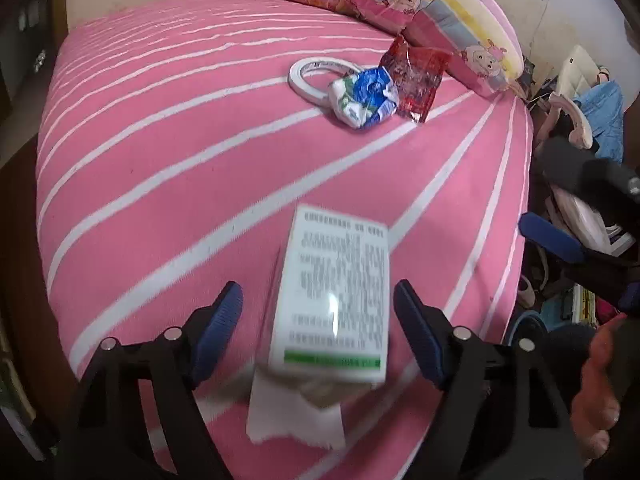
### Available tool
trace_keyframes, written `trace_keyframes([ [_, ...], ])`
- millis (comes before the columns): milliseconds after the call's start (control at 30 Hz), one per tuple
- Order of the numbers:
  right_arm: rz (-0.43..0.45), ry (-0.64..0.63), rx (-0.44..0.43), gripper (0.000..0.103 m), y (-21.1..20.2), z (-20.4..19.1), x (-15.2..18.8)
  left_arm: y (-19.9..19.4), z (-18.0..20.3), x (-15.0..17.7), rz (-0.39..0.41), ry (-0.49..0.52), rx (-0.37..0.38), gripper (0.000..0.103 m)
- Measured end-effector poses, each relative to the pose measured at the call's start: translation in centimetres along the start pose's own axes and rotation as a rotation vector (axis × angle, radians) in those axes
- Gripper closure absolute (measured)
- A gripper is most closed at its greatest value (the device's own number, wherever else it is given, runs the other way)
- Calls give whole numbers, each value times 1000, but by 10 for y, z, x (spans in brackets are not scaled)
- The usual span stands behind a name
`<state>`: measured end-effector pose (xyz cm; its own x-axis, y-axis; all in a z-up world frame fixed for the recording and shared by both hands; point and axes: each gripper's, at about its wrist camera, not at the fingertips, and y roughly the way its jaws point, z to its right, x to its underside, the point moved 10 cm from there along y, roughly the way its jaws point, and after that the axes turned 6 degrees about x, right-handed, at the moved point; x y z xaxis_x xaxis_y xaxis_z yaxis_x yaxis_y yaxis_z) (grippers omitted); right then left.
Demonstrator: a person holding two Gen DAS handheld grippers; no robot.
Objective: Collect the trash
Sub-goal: 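Grasp the white medicine box with the left tool while the right tool grasps the blue wrapper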
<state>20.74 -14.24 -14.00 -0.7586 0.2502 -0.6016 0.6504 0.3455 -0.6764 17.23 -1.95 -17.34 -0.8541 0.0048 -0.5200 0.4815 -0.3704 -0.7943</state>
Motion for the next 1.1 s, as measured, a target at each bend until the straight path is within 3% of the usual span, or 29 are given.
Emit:
trace_keyframes([
  [267,34,-82,33,7,37,0,-29,14,-9,-32,29,-70,57,57],
  [733,39,-89,86,8,105,6,-77,35,-12,-65,27,-68,98,61],
  [800,33,-103,119,18,116,9,-80,35,-12,-65,25,-64,95,61],
  [867,6,-117,140,34,127,10,-81,35,-13,-65,23,-57,84,61],
  [967,-44,-93,147,37,142,16,-77,36,-13,-66,21,-59,87,61],
  [1100,-48,-71,139,39,149,20,-82,37,-14,-67,16,-63,92,61],
])
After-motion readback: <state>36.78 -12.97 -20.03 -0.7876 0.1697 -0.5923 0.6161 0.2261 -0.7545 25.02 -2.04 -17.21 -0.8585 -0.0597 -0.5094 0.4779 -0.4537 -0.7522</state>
